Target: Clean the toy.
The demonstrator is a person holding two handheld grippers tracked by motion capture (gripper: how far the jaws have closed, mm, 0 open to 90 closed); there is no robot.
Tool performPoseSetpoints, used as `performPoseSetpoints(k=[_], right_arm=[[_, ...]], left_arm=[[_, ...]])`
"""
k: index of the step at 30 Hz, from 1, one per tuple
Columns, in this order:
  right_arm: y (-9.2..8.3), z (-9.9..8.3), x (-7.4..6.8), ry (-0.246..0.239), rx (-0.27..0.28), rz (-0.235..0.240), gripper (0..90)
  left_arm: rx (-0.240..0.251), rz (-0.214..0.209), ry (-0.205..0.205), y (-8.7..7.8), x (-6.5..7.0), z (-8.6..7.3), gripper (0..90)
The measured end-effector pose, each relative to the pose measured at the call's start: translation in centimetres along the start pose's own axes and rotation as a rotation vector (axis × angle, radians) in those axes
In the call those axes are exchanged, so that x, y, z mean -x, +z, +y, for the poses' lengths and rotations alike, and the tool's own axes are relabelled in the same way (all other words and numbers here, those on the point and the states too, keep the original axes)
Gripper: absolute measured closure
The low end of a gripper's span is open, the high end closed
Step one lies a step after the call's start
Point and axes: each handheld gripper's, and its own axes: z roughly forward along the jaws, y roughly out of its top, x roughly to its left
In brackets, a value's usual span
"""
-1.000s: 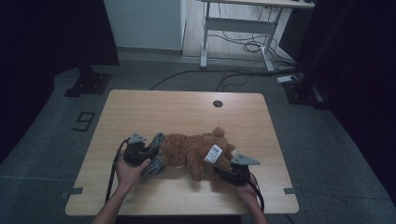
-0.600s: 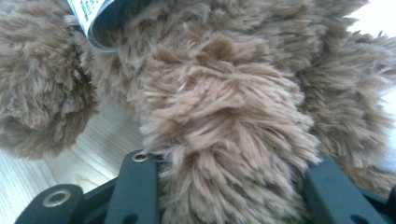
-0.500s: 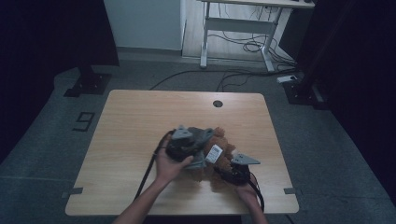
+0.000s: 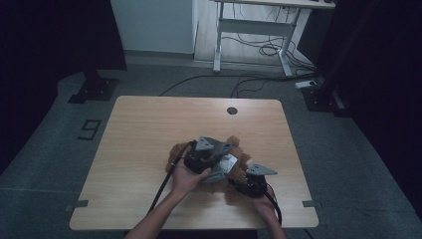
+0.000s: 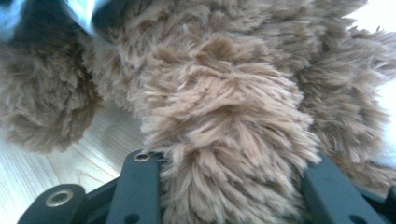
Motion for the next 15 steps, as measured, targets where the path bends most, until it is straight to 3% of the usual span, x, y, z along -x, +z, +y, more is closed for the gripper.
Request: performPoseSetpoints(k=[2,5,9,15], right_arm=[[0.0,0.0,0.1,0.006,0.000,0.002,59.8],[0.0,0.0,0.1,0.007,0.002,0.006,59.8],[0.0,0.0,0.0,0.007,0.001,0.005,59.8],[0.1,0.0,0.0,0.009,0.001,0.006,60.0]], left_arm=[[0.001,0.038,-0.018,-1.1,-1.5,-0.7,78.7],[0.024,0.034,-0.070,-2.8,-3.7,-1.9,78.7],[0.058,0.085,-0.101,-5.2,-5.7,-3.1,78.7],[0.018,0.121,-0.171,-5.6,-8.3,-6.0,78.6]])
